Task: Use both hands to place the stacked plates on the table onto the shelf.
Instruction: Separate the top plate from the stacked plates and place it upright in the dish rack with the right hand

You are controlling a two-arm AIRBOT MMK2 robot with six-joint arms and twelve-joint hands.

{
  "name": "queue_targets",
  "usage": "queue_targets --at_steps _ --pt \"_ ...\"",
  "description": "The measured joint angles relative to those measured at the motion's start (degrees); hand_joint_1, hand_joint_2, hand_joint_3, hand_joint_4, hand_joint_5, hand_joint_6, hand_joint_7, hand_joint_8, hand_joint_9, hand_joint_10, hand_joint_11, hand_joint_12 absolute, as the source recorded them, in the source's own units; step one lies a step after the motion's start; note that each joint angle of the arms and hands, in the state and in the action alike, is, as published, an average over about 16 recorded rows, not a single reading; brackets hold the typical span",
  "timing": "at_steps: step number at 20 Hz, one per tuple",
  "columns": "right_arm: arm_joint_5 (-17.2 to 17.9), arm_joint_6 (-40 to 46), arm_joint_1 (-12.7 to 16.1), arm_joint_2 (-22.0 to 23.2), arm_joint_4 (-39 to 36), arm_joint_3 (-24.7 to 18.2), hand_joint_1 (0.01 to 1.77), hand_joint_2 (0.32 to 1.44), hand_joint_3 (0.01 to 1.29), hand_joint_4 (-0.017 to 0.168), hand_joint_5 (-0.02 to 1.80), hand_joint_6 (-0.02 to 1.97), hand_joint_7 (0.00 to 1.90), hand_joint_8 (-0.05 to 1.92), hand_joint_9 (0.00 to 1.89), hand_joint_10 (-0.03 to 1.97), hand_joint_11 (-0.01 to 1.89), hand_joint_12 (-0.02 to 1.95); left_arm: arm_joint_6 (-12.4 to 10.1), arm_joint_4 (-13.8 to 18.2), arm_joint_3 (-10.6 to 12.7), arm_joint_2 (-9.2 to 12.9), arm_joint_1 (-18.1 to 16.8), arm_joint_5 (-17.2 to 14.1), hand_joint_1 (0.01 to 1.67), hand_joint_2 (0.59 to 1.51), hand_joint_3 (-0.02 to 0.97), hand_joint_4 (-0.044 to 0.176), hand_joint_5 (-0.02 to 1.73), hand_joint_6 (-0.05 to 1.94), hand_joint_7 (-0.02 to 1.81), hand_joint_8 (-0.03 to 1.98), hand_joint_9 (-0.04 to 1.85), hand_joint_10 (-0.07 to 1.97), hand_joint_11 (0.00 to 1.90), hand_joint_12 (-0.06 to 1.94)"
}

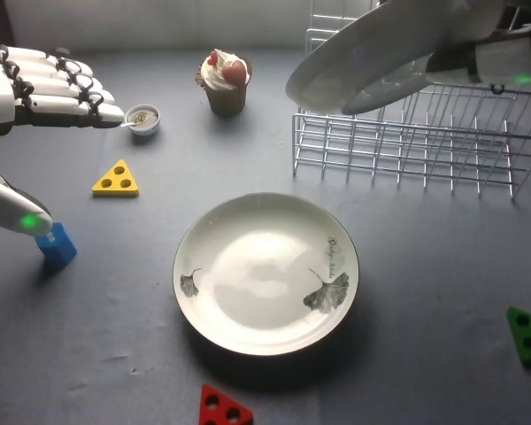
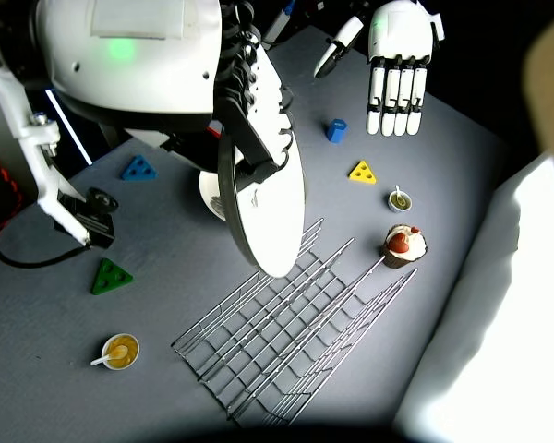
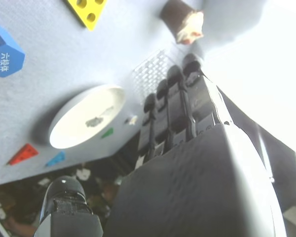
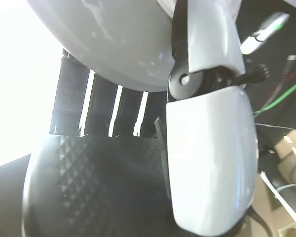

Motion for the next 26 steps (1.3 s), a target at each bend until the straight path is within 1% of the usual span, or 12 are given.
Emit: queue_targets --at_steps 6,12,18,26 --pt "1.34 -0.25 0.01 -0.03 3.18 3.52 1.44 0.89 0.01 -0.002 0.97 0.95 1.11 0.50 1.14 0.65 1.05 1.26 0.00 0.79 0.15 -0.16 -0.49 0.01 0.02 0.957 -0.004 0.002 0.13 0.01 0.17 0.00 0.16 0.01 0.16 0.02" --pt "1.06 -0.01 0.41 -0.06 7.41 6.89 1.44 0.89 0.01 -0.002 0.96 0.96 1.09 0.54 1.14 0.66 1.02 1.29 -0.01 1.76 0.15 -0.45 -1.40 0.22 0.02 0.958 -0.004 0.002 0.14 0.01 0.17 0.00 0.16 0.01 0.17 0.02" --pt "-0.88 0.61 1.15 -0.31 13.34 10.18 1.44 0.89 0.01 -0.003 0.95 0.97 1.09 0.54 1.14 0.66 1.00 1.33 -0.01 2.59 0.29 -0.72 -2.30 0.45 0.02 0.959 -0.004 0.002 0.15 0.01 0.18 0.00 0.17 0.01 0.17 0.02" --pt "-4.34 1.46 2.83 -1.58 18.59 12.81 1.45 0.89 0.01 -0.006 0.95 0.97 1.10 0.55 1.14 0.66 1.00 1.33 -0.01 3.43 0.66 -0.79 -2.62 0.54 0.02 0.961 -0.003 0.002 0.15 0.01 0.18 0.00 0.18 0.01 0.17 0.02"
